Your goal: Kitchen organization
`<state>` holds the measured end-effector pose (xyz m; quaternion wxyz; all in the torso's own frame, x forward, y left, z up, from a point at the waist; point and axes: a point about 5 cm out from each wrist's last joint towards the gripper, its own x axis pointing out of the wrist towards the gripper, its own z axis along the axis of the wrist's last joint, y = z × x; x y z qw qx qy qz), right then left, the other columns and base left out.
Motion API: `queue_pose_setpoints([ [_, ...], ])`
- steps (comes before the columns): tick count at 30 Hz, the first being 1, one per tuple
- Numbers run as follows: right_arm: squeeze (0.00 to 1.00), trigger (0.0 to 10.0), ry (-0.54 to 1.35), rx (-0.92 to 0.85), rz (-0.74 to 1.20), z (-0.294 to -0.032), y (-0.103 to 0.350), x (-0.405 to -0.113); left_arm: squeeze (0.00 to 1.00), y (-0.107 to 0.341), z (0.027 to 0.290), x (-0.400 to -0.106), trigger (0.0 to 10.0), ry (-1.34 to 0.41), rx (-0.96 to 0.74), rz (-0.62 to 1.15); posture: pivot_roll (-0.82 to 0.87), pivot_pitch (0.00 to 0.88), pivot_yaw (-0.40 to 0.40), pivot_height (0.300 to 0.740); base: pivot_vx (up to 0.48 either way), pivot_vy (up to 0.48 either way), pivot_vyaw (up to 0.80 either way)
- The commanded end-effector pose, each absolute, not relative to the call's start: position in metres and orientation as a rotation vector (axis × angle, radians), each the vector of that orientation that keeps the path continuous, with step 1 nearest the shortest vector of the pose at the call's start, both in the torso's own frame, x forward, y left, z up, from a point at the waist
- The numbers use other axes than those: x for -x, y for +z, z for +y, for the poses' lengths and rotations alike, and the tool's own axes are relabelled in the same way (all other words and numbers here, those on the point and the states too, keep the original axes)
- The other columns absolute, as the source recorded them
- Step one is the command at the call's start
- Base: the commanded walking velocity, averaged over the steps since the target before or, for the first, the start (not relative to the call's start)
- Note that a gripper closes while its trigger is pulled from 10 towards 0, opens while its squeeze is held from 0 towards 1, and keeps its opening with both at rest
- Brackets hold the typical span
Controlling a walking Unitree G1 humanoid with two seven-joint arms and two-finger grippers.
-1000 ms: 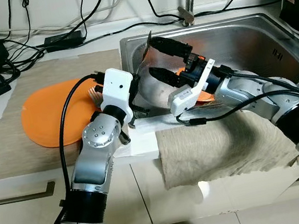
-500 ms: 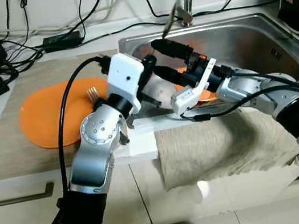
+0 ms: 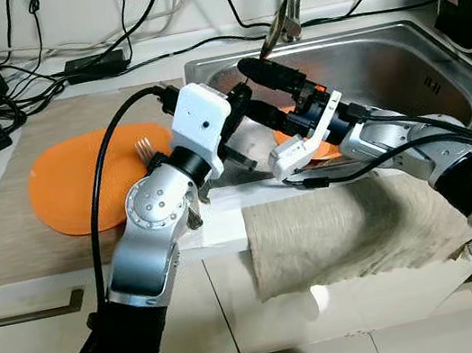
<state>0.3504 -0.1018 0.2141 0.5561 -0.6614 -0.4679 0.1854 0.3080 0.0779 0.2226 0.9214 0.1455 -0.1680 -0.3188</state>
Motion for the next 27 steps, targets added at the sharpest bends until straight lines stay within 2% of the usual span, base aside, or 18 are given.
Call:
queue_pose_setpoints([
  [1,0.00,10.0,0.377,1.558,-1.174,-0.096,0.237,-0.354,0.00,0.215,0.066,-0.301,0.0,-0.746,-0.342,-0.327,0.00,0.000,0.046,0.740,0.000,0.000,0.00],
  [10,0.00,10.0,0.388,1.541,-1.200,-0.092,0.238,-0.352,0.00,0.201,0.067,-0.301,0.0,-0.764,-0.449,-0.283,0.00,0.000,0.045,0.740,0.000,0.000,0.00],
  [17,0.00,10.0,0.406,1.527,-1.217,-0.088,0.240,-0.350,0.00,0.189,0.067,-0.300,0.0,-0.795,-0.620,-0.276,0.00,0.000,0.047,0.740,0.000,0.000,0.00],
  [27,0.00,10.0,0.392,1.550,-1.188,-0.093,0.237,-0.354,0.00,0.193,0.071,-0.302,0.0,-0.769,-0.626,-0.304,0.00,0.000,0.045,0.740,0.000,0.000,0.00],
])
